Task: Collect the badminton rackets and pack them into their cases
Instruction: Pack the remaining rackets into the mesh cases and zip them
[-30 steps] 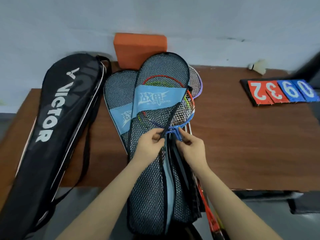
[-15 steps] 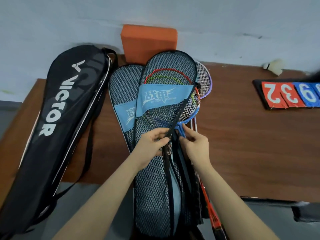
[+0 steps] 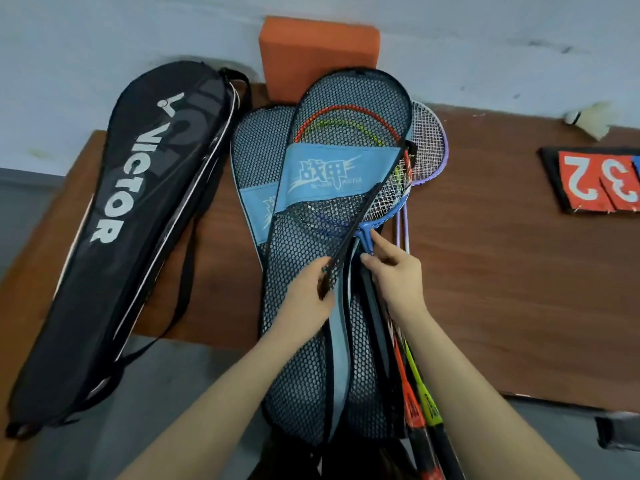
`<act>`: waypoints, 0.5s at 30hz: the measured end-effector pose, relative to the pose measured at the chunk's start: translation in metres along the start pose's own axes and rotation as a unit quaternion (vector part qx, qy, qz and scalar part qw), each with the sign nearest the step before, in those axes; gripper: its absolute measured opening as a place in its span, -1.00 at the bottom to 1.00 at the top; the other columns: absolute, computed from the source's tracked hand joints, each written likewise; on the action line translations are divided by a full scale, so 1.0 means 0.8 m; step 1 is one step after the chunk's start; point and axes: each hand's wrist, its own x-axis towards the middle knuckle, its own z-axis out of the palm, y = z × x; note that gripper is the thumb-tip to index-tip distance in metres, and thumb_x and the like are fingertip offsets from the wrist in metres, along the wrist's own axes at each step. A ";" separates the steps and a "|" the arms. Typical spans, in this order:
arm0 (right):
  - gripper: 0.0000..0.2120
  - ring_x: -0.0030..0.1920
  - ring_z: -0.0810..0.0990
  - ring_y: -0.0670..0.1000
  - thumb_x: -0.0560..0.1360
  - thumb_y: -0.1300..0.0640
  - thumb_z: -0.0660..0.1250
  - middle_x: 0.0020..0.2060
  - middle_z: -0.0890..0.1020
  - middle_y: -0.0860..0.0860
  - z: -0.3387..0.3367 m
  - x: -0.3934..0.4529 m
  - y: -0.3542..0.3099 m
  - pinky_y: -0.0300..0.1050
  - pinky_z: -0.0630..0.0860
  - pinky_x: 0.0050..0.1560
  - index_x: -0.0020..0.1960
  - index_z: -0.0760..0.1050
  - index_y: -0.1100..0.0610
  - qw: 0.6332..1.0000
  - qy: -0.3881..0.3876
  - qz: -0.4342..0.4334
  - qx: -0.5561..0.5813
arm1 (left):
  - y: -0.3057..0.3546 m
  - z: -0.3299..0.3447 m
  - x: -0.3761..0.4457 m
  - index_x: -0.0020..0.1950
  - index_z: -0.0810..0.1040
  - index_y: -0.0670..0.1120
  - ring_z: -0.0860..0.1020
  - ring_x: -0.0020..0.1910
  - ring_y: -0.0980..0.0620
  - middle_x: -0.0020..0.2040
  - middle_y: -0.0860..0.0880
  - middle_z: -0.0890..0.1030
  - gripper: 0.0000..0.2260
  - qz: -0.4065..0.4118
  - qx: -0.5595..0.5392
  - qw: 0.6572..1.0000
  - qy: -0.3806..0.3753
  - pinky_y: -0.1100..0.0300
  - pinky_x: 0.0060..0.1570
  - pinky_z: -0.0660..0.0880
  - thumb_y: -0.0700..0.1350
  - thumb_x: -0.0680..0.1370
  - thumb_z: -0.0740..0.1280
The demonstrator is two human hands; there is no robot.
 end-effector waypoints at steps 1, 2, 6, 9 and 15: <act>-0.57 -0.41 0.33 -0.16 0.43 0.26 0.39 -0.42 0.43 -0.19 -0.004 -0.005 0.001 -0.33 0.35 -0.31 0.27 0.49 0.00 1.000 -0.002 0.004 0.011 | -0.005 0.005 -0.007 0.32 0.39 -0.03 0.50 0.12 0.12 0.13 0.03 0.54 -0.62 0.007 0.005 1.000 0.001 0.16 0.20 0.43 -0.24 0.52 0.27; -0.58 -0.42 0.33 -0.16 0.45 0.27 0.38 -0.43 0.43 -0.19 -0.009 -0.009 0.001 -0.34 0.36 -0.33 0.27 0.49 0.01 1.000 -0.005 0.008 0.020 | -0.010 0.008 -0.012 0.32 0.40 -0.05 0.49 0.15 0.10 0.16 0.01 0.54 -0.64 0.011 0.008 1.000 0.017 0.13 0.23 0.42 -0.24 0.53 0.27; -0.61 -0.40 0.40 -0.17 0.47 0.31 0.33 -0.37 0.53 -0.21 -0.025 -0.032 0.003 -0.35 0.38 -0.33 0.22 0.53 -0.03 0.997 -0.034 0.008 0.067 | -0.015 0.009 -0.027 0.30 0.46 -0.09 0.48 0.05 0.19 0.08 0.03 0.54 -0.66 0.065 0.003 0.992 0.104 0.45 0.13 0.36 -0.28 0.53 0.27; -0.65 -0.39 0.29 -0.04 0.47 0.29 0.33 -0.39 0.51 -0.11 -0.024 -0.045 0.002 -0.20 0.27 -0.38 0.17 0.57 -0.05 0.995 -0.033 0.015 0.090 | -0.002 0.011 -0.034 0.28 0.48 -0.15 0.50 0.01 0.14 0.02 -0.01 0.55 -0.69 0.135 0.038 0.988 0.066 0.38 0.09 0.40 -0.30 0.54 0.25; -0.63 -0.08 0.62 -0.08 0.46 0.34 0.34 -0.07 0.67 0.00 -0.007 -0.037 -0.018 -0.20 0.55 -0.04 0.24 0.52 0.15 0.993 0.031 0.027 0.109 | 0.015 0.001 -0.038 0.25 0.51 -0.12 0.46 0.02 0.34 0.04 0.17 0.51 -0.72 0.107 -0.026 0.994 0.024 0.64 0.02 0.29 -0.28 0.56 0.24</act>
